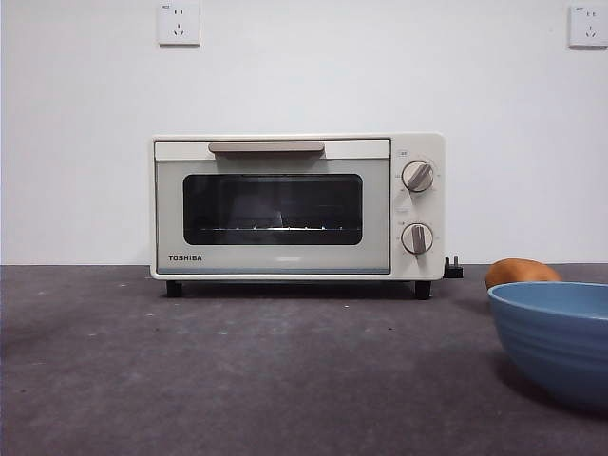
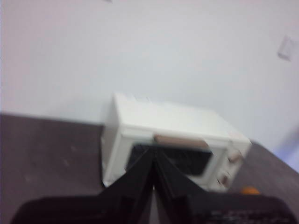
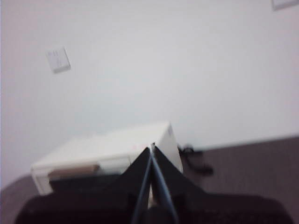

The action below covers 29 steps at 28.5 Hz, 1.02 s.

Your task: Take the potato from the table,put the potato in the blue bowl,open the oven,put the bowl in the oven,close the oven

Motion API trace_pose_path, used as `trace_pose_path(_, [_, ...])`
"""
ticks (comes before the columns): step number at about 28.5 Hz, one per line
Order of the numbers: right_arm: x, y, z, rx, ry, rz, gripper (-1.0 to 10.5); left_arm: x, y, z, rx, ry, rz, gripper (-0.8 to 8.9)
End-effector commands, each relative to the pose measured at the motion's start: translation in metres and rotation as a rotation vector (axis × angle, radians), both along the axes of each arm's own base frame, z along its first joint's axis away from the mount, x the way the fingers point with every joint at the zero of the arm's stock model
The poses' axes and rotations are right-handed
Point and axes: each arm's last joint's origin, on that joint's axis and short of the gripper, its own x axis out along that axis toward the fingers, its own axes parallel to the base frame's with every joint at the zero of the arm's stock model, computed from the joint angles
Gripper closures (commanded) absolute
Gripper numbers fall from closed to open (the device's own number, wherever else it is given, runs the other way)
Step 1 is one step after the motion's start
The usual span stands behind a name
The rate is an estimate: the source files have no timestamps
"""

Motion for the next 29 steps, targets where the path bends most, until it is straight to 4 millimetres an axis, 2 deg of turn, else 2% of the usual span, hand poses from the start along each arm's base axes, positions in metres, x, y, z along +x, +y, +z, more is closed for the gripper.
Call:
trace_pose_path(1, [0.004,0.000,0.003,-0.022,0.188,-0.001,9.6,0.012,-0.002,0.008,-0.001,0.121,-0.054,8.19])
trace_pose_path(5, [0.021,0.000,0.007,-0.072,0.455,0.006,9.6,0.035,-0.005,0.017,0.013,0.296,-0.102,8.19])
trace_pose_path(9, [0.044,0.001,0.012,-0.070,0.586,0.036,9.6,0.060,-0.006,0.017,0.056,0.431,-0.118,8.19])
trace_pose_path(15, [0.079,0.001,0.017,-0.063,0.693,0.063,9.6,0.095,-0.014,0.001,0.045,0.595,-0.352,8.19])
trace_pose_path(20, [0.114,0.004,0.020,-0.080,0.789,0.176,9.6,0.118,-0.017,-0.016,0.041,0.701,-0.444,8.19])
trace_pose_path(23, [0.142,0.005,0.020,-0.084,0.864,0.236,9.6,0.127,-0.018,-0.023,0.029,0.746,-0.464,8.19])
trace_pose_path(27, [0.200,0.006,0.015,-0.095,1.056,0.276,9.6,0.135,-0.018,-0.029,0.060,0.765,-0.478,8.19])
trace_pose_path(29, [0.224,0.006,0.009,-0.128,1.089,0.291,9.6,0.136,-0.018,-0.030,0.071,0.762,-0.483,8.19])
